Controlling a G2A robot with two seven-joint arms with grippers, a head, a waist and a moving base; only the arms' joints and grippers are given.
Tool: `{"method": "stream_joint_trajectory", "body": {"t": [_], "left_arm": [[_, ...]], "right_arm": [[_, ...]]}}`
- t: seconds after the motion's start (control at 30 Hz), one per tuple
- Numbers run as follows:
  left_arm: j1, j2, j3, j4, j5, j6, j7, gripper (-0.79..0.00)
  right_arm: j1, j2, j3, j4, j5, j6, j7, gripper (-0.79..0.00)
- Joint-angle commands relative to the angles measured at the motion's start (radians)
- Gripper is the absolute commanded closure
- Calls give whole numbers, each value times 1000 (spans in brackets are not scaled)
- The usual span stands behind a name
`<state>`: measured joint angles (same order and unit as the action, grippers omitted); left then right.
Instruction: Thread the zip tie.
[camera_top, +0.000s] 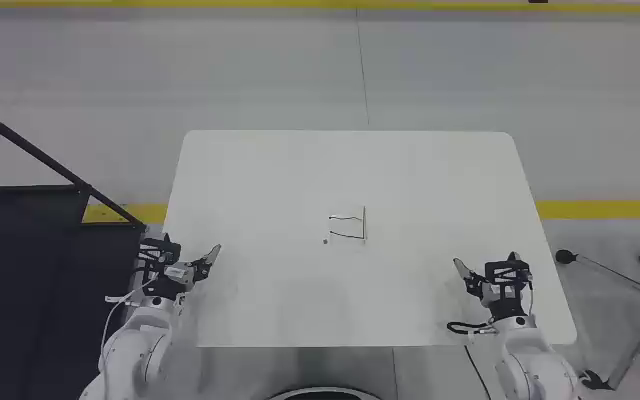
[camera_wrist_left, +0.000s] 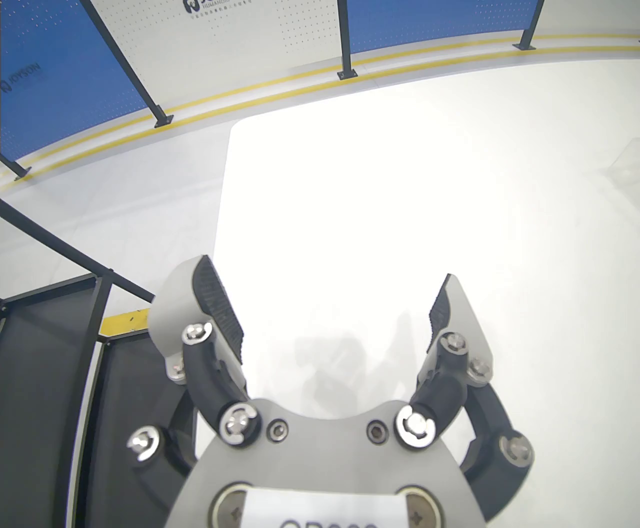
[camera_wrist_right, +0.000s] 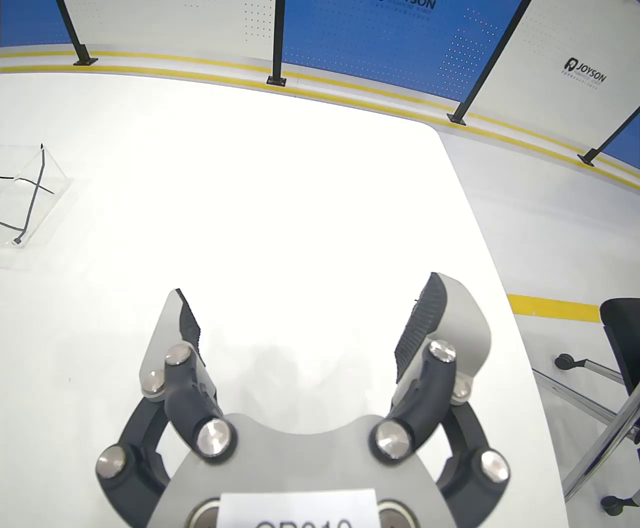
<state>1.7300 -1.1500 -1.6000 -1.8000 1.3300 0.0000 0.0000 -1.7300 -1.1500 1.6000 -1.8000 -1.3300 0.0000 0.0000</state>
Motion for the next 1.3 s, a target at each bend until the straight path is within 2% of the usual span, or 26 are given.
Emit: {"method": "stream_joint_trajectory", "body": {"t": [0.0, 0.47, 0.6, 0.67, 0.73, 0.97, 1.13, 1.27], "left_arm": [[0, 0, 0, 0, 0, 0, 0, -784], [-1, 0, 0, 1, -2, -11, -2, -785], [-20, -1, 4, -1, 24, -4, -26, -785], [-28, 0, 10, -13, 38, -31, -51, -785], [-39, 2, 12, -26, 32, -85, -75, -785], [-125, 22, -28, 9, -176, -488, -198, -785], [-219, 30, -6, 48, -250, -623, -314, -785], [-275, 33, 44, 54, -242, -678, -359, -785]], "right_arm": [[0, 0, 0, 0, 0, 0, 0, -785], [0, 0, 0, 0, 0, 0, 0, -785], [0, 0, 0, 0, 0, 0, 0, -785], [0, 0, 0, 0, 0, 0, 0, -785], [0, 0, 0, 0, 0, 0, 0, -785], [0, 0, 0, 0, 0, 0, 0, -785], [0, 0, 0, 0, 0, 0, 0, -785], [0, 0, 0, 0, 0, 0, 0, -785]]}}
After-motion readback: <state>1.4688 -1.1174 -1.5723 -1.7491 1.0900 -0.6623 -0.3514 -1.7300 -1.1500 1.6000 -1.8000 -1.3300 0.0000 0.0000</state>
